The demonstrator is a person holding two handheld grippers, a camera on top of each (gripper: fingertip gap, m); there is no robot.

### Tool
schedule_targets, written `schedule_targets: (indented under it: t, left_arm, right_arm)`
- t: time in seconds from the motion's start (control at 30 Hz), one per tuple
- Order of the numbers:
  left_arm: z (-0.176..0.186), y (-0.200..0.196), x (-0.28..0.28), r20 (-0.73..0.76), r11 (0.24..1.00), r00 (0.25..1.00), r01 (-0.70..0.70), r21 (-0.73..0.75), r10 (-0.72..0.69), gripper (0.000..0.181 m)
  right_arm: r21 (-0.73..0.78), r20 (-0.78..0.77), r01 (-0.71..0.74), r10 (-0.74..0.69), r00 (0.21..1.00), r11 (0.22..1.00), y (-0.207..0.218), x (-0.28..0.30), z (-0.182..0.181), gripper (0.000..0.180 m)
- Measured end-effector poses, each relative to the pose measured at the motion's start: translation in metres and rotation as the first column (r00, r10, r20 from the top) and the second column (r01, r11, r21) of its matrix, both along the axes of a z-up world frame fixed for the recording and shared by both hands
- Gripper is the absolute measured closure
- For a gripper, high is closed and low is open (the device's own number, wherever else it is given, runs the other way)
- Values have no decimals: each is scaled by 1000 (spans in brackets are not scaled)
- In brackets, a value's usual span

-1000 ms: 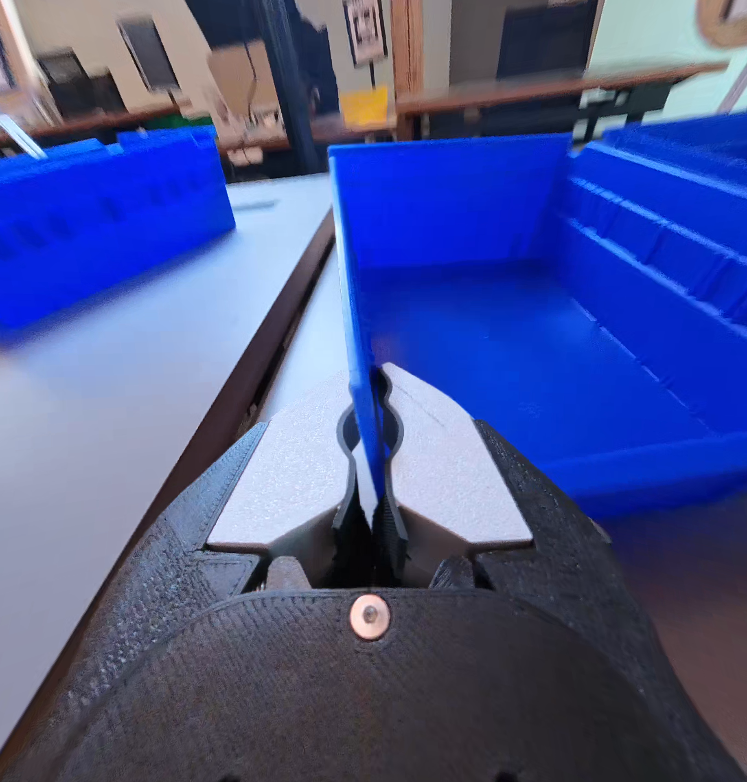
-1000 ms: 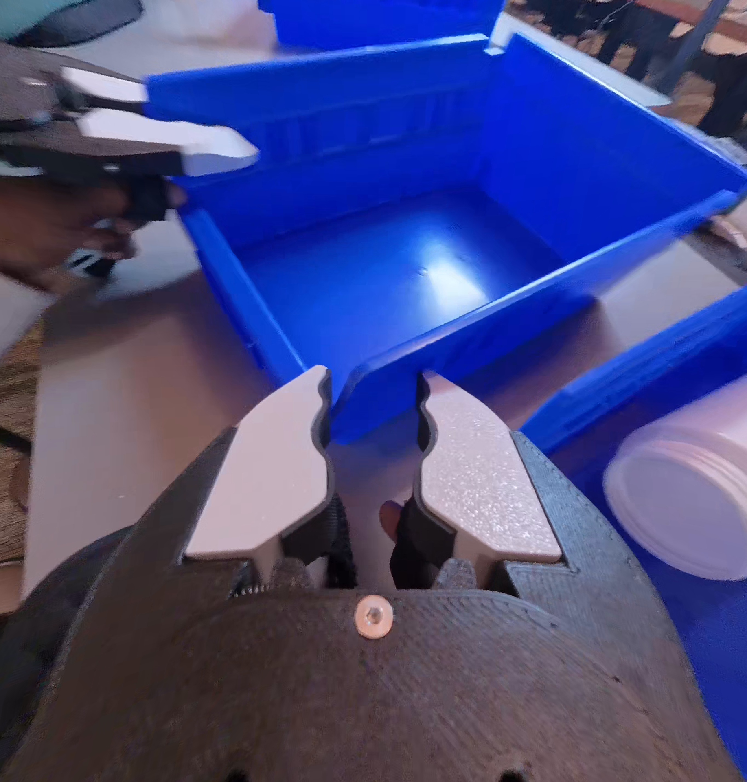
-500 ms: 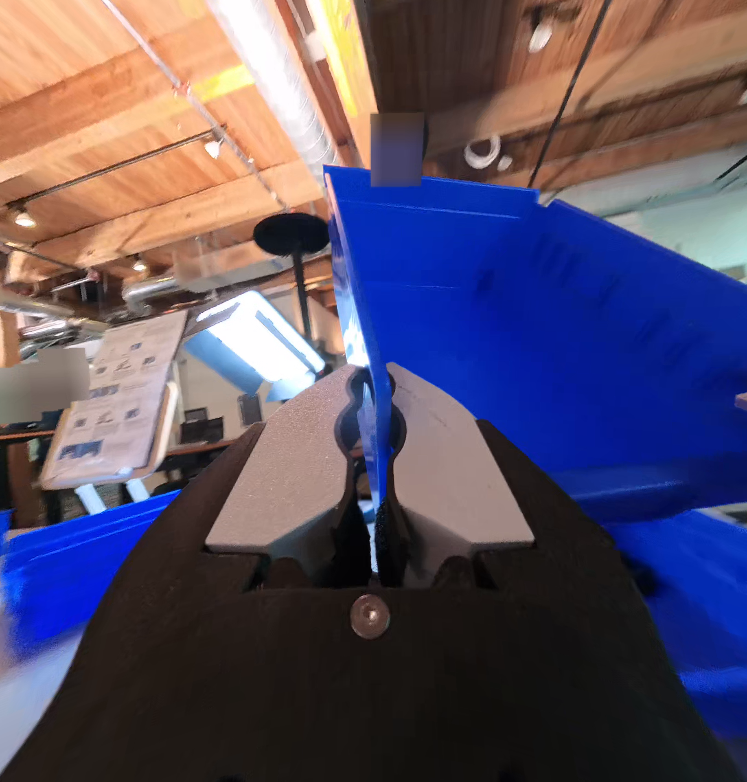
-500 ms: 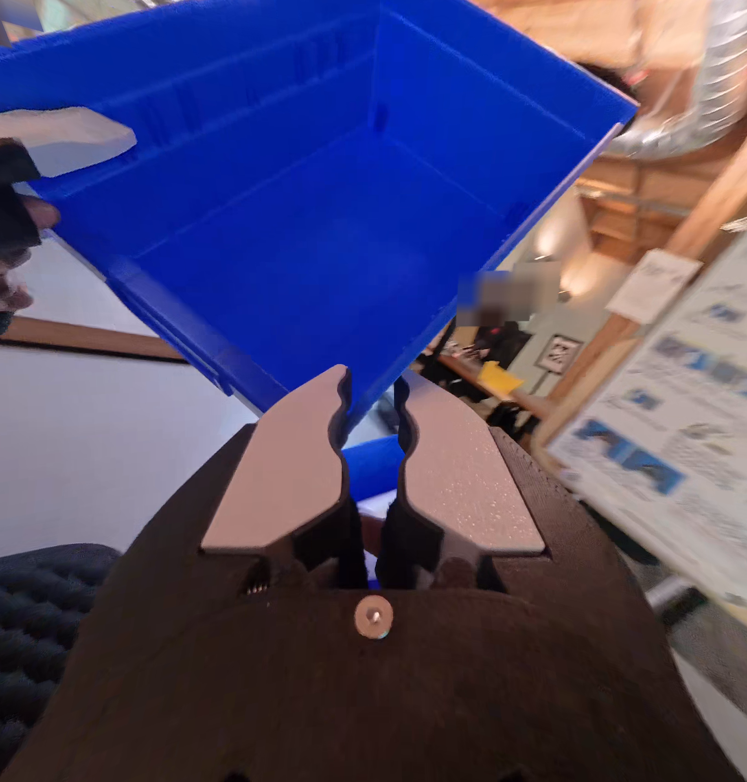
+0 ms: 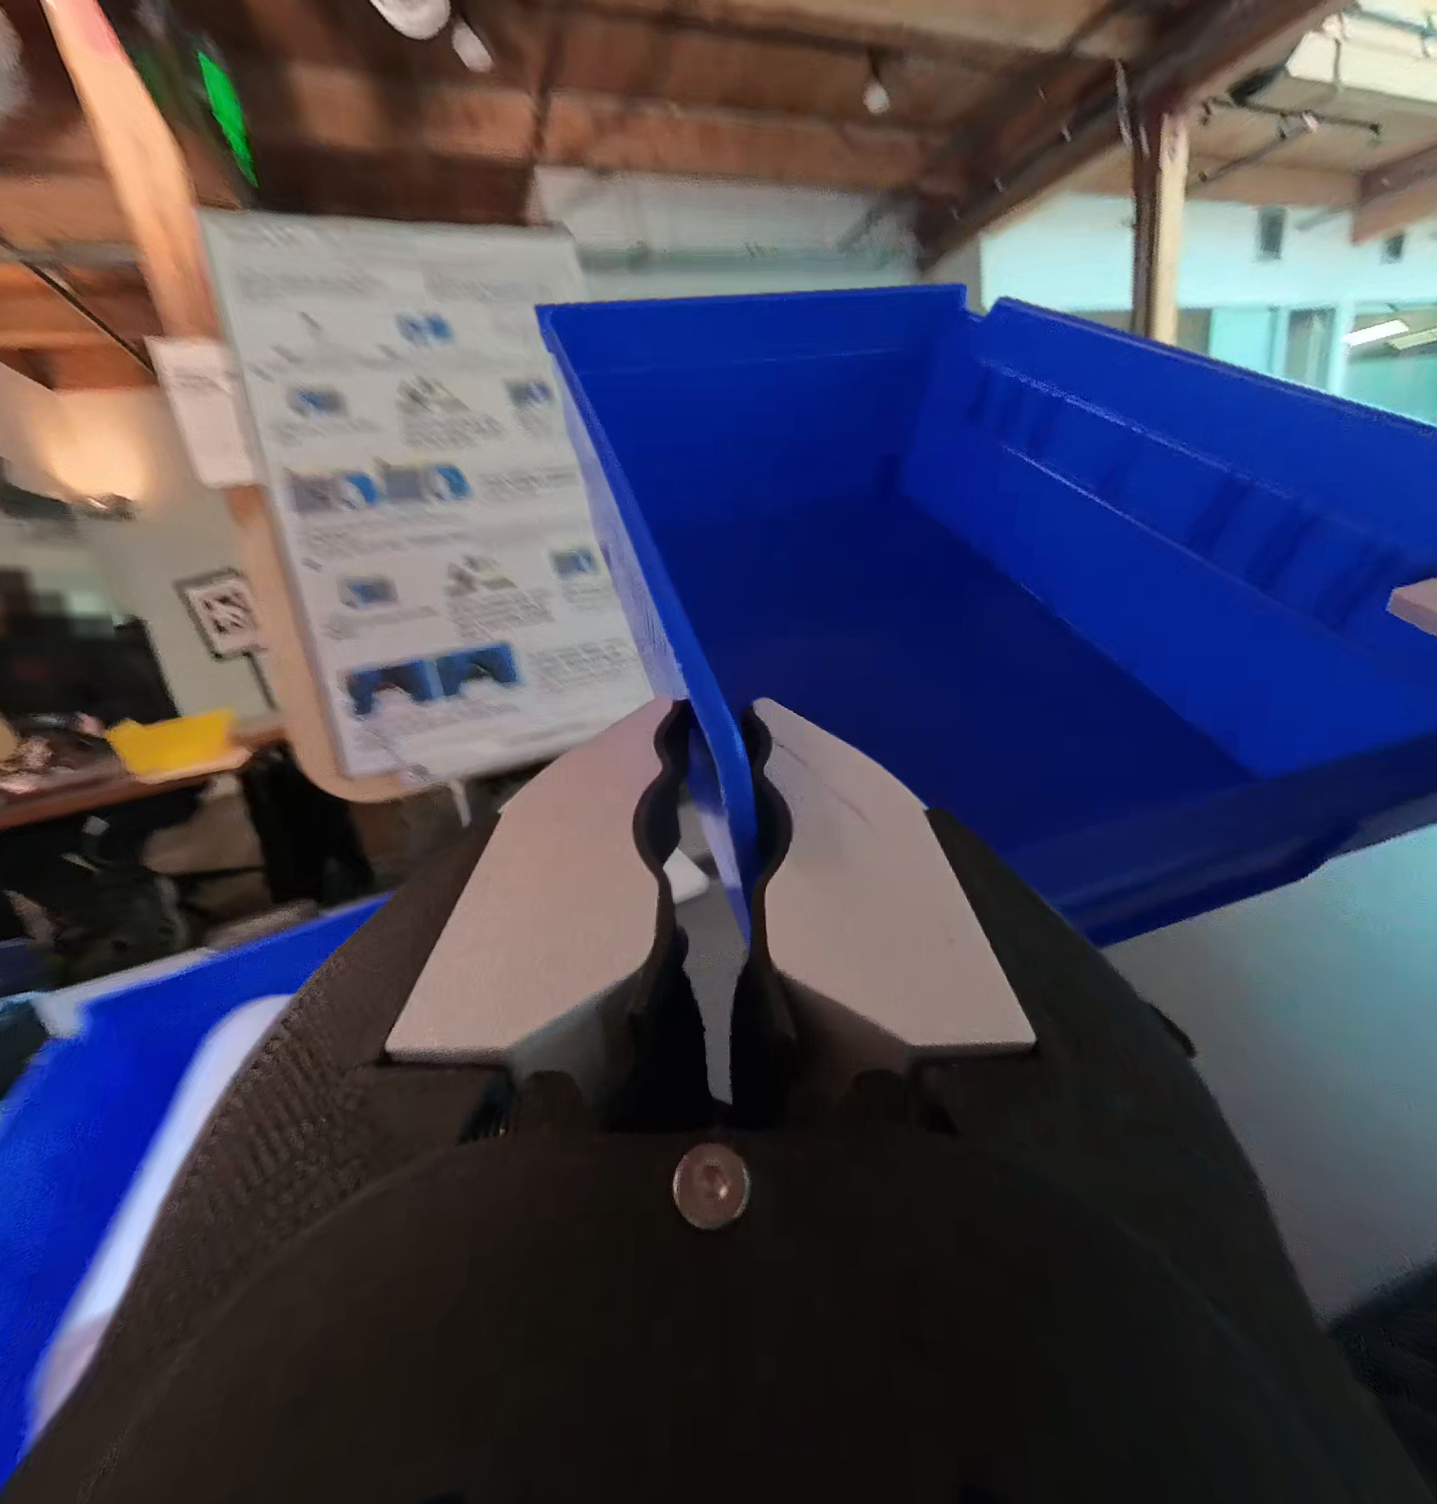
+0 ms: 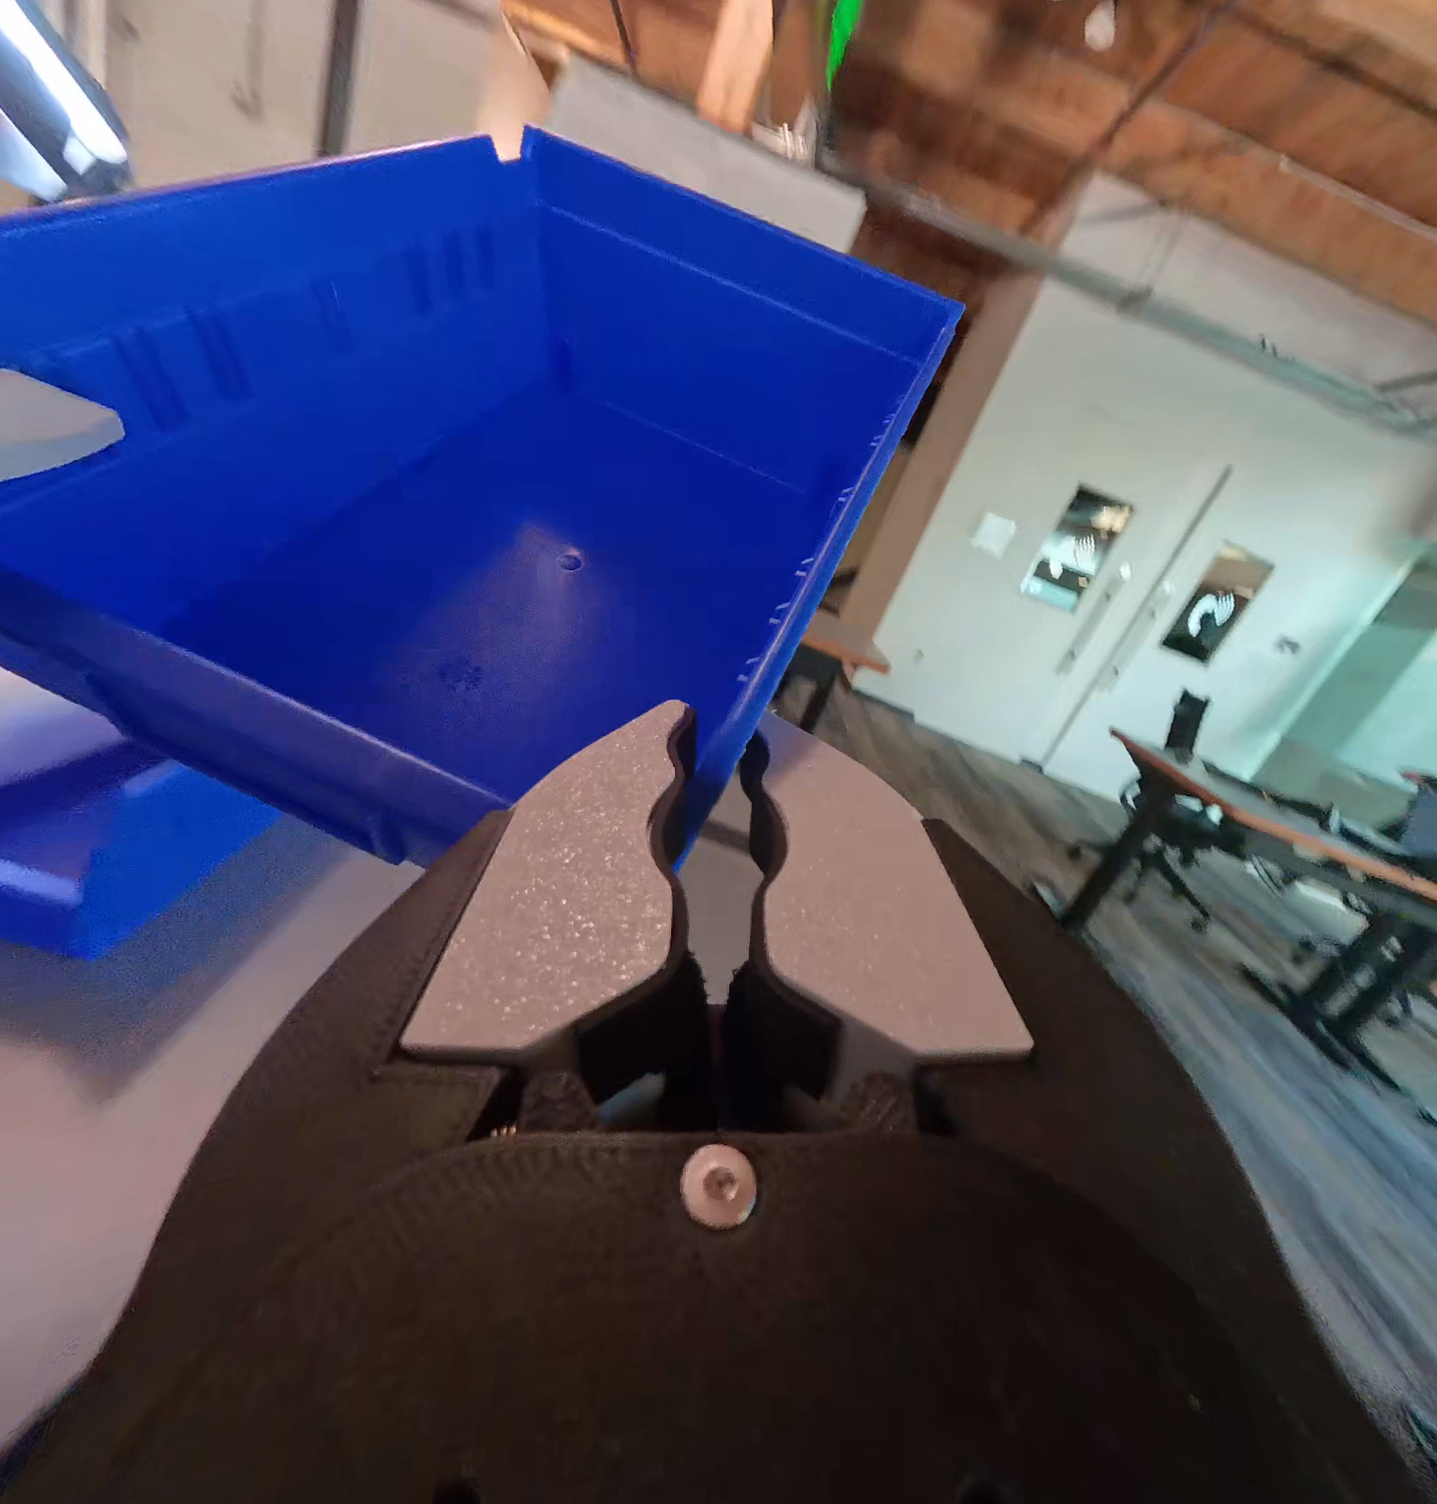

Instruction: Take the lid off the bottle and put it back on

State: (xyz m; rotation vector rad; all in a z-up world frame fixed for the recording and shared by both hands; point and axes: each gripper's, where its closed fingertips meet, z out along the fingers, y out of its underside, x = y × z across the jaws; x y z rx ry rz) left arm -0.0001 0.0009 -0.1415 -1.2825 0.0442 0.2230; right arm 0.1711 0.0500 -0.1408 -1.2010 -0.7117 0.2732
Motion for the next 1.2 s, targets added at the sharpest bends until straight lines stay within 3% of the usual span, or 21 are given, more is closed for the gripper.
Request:
schedule_targets:
  t: [0.23,0.43,0.57,0.67,0.7,0.77,0.83,0.9,1.0,1.1,1.2]
  left_arm:
    - [-91,72,65,52,943,990,139,-304,-129,164]
    - [-157,95,103,35,858,979,194,-475,-202,158]
    - [-182,102,119,37,823,971,219,-524,-234,156]
    - [-194,99,135,27,755,939,292,-586,-342,133]
    - [-198,93,142,40,704,916,334,-627,-400,126]
    - [-186,75,145,66,657,880,399,-640,-470,102]
    - [-156,50,135,12,697,853,435,-571,-522,97]
    - [-131,21,106,-113,754,848,389,-530,-517,96]
    - [-124,-15,32,-284,795,862,199,-572,-420,100]
    - [-163,-42,-38,-366,689,834,24,-724,-413,110]
    - [-210,-52,-94,-472,554,784,-202,-808,-403,117]
  right_arm:
    - [-275,122,140,-110,986,951,65,67,-83,171]
    - [-418,107,151,-117,987,896,96,100,-133,172]
    - [-460,219,232,-144,965,857,105,118,-163,172]
    - [-485,235,260,-161,958,835,113,128,-178,171]
    - [-497,254,272,-162,954,824,115,131,-184,166]
    - [-504,267,240,-114,957,829,111,129,-186,139]
    - [-438,285,209,-86,955,874,105,126,-171,109]
    - [-334,366,174,-43,930,927,92,118,-152,97]
    - [-249,582,-28,173,795,968,57,83,-151,107]
    - [-339,703,-121,337,626,933,37,54,-180,127]
    - [-414,785,-50,384,487,909,38,41,-220,125]
